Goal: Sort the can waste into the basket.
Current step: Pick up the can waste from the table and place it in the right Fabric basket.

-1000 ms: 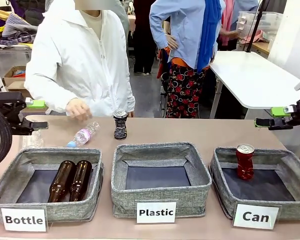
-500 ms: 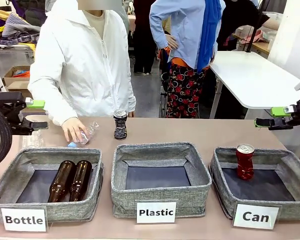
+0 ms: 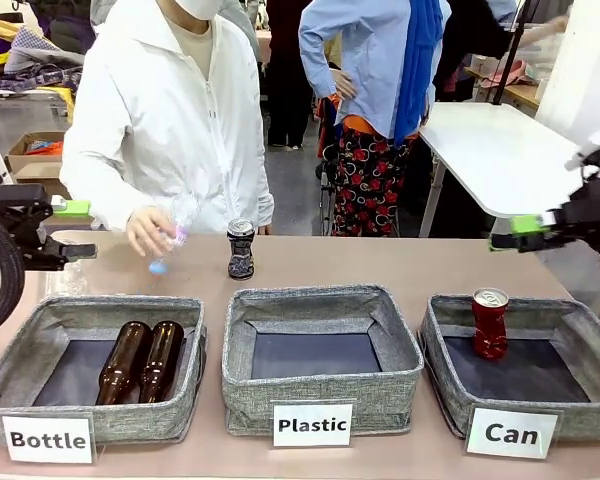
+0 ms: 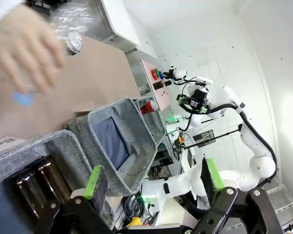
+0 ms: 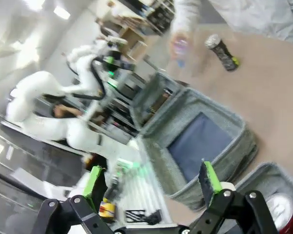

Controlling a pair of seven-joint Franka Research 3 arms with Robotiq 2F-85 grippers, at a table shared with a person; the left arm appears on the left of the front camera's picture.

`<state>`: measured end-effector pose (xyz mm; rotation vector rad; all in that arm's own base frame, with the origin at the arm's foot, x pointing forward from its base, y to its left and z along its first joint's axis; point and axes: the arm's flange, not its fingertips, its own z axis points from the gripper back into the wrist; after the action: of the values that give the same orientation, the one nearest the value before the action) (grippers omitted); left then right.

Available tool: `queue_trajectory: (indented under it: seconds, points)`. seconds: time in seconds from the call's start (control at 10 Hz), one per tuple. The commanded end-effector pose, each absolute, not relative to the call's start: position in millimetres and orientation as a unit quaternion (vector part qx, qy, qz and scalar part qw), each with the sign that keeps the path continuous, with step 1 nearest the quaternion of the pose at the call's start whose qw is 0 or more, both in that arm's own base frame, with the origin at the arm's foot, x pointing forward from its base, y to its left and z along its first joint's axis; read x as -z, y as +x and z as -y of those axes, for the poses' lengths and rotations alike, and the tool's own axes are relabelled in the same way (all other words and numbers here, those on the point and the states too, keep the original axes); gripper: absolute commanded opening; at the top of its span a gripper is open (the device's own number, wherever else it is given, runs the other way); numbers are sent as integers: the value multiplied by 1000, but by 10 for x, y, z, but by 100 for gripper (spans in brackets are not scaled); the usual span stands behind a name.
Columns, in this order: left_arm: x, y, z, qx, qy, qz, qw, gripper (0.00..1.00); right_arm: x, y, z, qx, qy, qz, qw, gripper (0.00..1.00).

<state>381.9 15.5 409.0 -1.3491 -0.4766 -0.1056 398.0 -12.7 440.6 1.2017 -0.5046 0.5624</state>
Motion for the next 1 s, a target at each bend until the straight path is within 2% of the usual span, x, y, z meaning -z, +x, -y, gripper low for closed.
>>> queue_trajectory:
  seconds: [0.0, 0.1, 0.2, 0.3, 0.6, 0.9]
  points:
    - [-4115, 3782, -169, 50, -622, 212, 752, 100, -4492, 4199, -223, -301, 471, 218, 800, 100]
    - [-4115, 3782, -169, 50, -622, 212, 752, 100, -4483, 4272, -255, -295, 474, 215, 801, 100]
    - [-4088, 3819, -155, 48, -618, 218, 753, 100, -4468, 4303, -192, -269, 514, 230, 781, 100]
    - [-4144, 3773, -233, 14, -549, 239, 801, 100, -4513, 4200, -301, -304, 486, 227, 787, 100]
    - [-4556, 3807, -61, 31, -470, 286, 834, 100, -4513, 4200, -301, -304, 486, 227, 787, 100]
    - [-4657, 3965, 150, 55, -453, 269, 848, 100, -4513, 4200, -301, -304, 486, 227, 787, 100]
